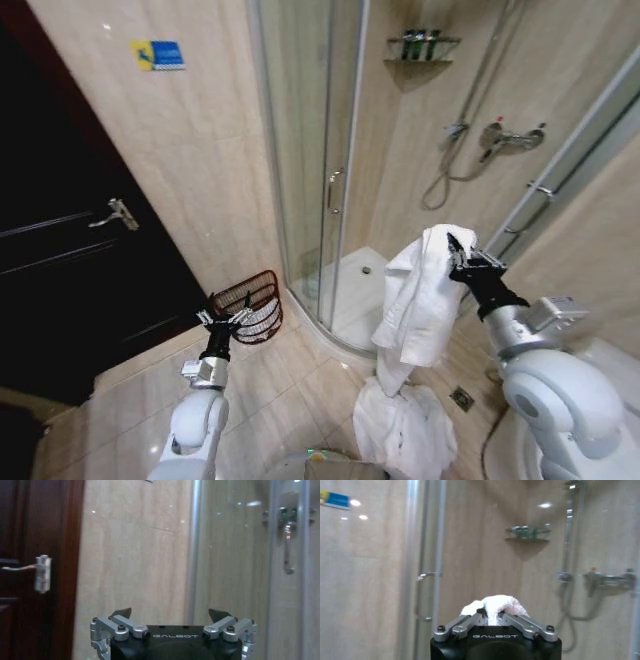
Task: Discard the used towel into the hamper.
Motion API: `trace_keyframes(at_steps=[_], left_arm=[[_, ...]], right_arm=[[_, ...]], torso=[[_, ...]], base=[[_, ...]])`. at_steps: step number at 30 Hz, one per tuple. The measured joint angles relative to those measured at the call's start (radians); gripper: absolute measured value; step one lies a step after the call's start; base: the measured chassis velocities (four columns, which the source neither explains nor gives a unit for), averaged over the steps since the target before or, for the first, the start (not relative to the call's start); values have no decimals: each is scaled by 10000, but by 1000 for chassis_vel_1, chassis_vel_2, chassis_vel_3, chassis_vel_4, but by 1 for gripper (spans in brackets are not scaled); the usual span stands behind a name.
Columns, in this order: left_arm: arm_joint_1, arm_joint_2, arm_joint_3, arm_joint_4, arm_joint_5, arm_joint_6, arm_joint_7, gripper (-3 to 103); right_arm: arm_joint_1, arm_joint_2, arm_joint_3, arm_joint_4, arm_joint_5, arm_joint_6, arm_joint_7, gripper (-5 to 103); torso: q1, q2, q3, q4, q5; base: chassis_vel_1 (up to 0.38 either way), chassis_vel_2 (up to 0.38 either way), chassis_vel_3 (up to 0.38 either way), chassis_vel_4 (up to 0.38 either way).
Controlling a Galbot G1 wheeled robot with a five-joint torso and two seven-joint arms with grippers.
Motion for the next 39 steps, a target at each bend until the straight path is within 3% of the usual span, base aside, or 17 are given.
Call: trace_keyframes(at_steps=[8,16,25,39], left_arm=[[2,28,-35,58,18,-13,3,100],[18,-52,-32,59,129,-36,-7,100],[90,-192,-14,117,329,-397,-81,100],[-25,-348,116,86,549,-255,-84,100]], right_arm=[[-73,211,-404,-4,-289,151,-420,5],[377,52,-290,-4,216,131,-293,5],[818,281,-402,-4,168,127,-390,5],[1163,478,-534,-4,61,198,-514,5]], torso=[[-1,0,0,5,-1],[0,-1,1,7,-1],[0,0,0,0,1],[0,0,1,0,1]], base=[[122,107,104,115],[81,90,87,80],[0,0,0,0],[80,78,-78,-83]])
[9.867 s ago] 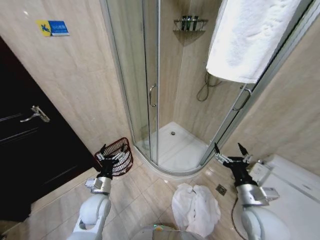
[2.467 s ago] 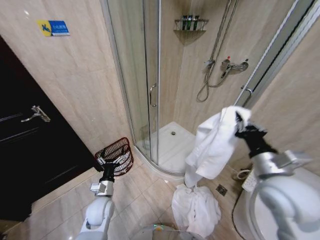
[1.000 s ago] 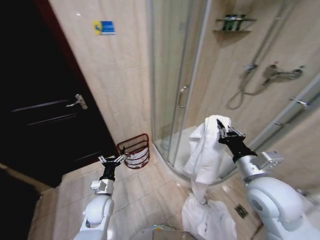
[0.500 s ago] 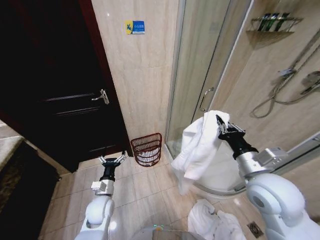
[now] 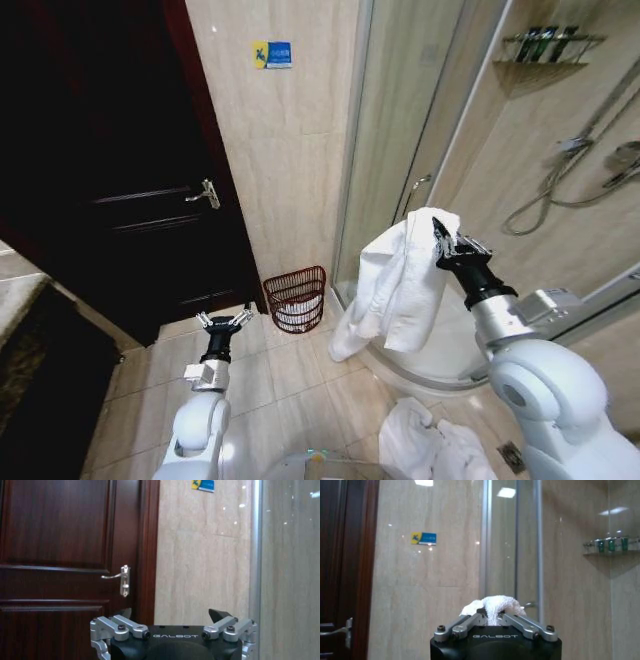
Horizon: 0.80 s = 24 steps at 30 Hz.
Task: Discard the used towel into the hamper.
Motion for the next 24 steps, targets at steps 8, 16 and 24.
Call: trace_keyframes(at_steps=[8,16,24], left_arm=[[-31,-55,106,-60,18,194,24,100],[81,-64,81,-108,2,235,141,100],[154,-47,21,-112,-30,142,142,100]], right_arm=[[2,0,86,1,18,100,15,5],[-64,106,39,0,-52,167,-23,5],[-124,136,51,0,-200,167,-110,5]], torso=[[0,0,-1,1,0],[0,0,0,0,3],[1,0,0,0,-1]], base=[[136,151,-140,-130],[39,44,-21,-17],[31,43,72,61]])
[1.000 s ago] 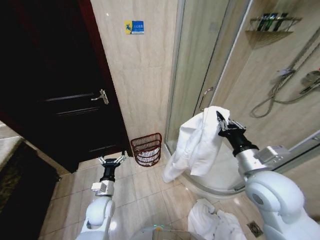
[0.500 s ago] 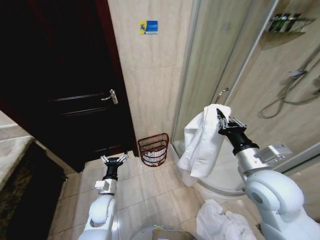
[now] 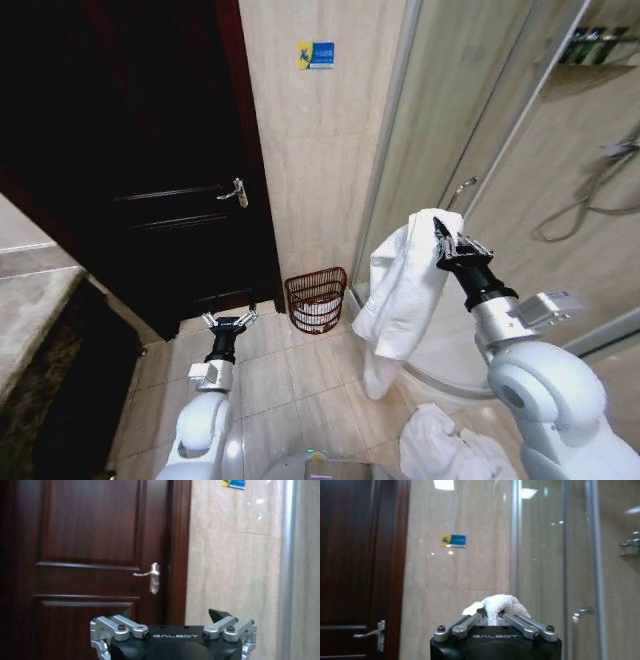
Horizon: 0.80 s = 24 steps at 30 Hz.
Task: Discard the used towel into the hamper.
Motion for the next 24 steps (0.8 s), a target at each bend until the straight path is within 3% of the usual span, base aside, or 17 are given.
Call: trace_keyframes(at_steps=[12,24], left_arm=[[-66,-23,6,103,22,-477,-152,100],[-23,-44,29,-11,82,-377,-162,100]], right_arm=[[-57,51,-9,0,-52,22,1,5],[-14,117,-63,0,-163,62,-45,5]], torso=[[0,0,0,1,0],[0,0,0,0,-1]], base=[[81,77,32,36],[22,26,-23,-23]])
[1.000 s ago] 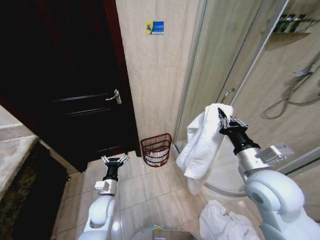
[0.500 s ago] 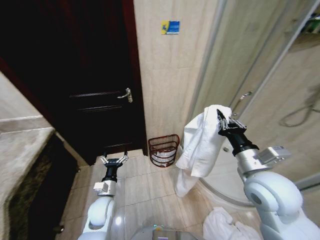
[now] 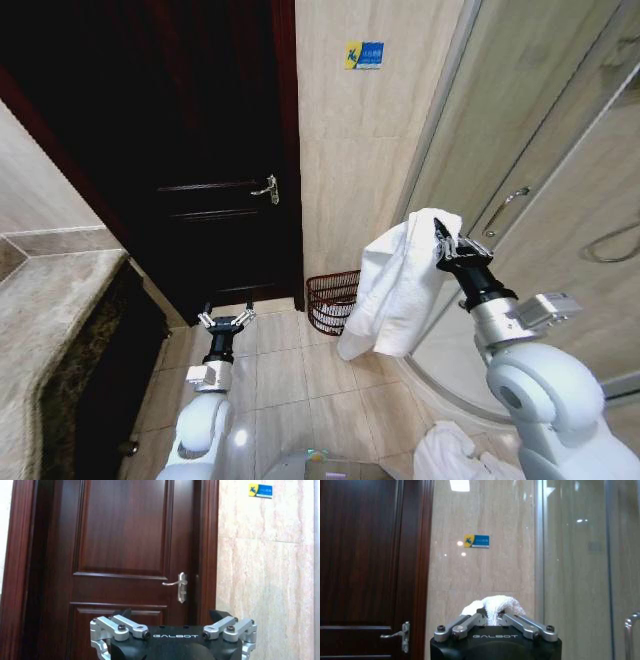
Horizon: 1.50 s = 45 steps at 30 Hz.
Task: Discard the used towel into the hamper.
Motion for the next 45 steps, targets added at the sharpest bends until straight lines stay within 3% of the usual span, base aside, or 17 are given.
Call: trace_keyframes(at_steps=[14,27,45], left_arm=[[-217,-134,54,-35,39,334,-120,100],[-135,-87,46,94,6,78,-76,100],[-63,-90,87,35,10,71,-10,100]], right_arm=[[-187,122,0,0,92,145,-92,5],[-291,238,-1,-1,-130,278,-263,5],[-282,321,5,-1,-186,391,-350,5]], torso=[[33,73,38,3,4],[227,488,262,4,1],[237,515,279,4,1]], base=[[32,35,-34,-28],[0,0,0,0],[-6,6,6,-5]])
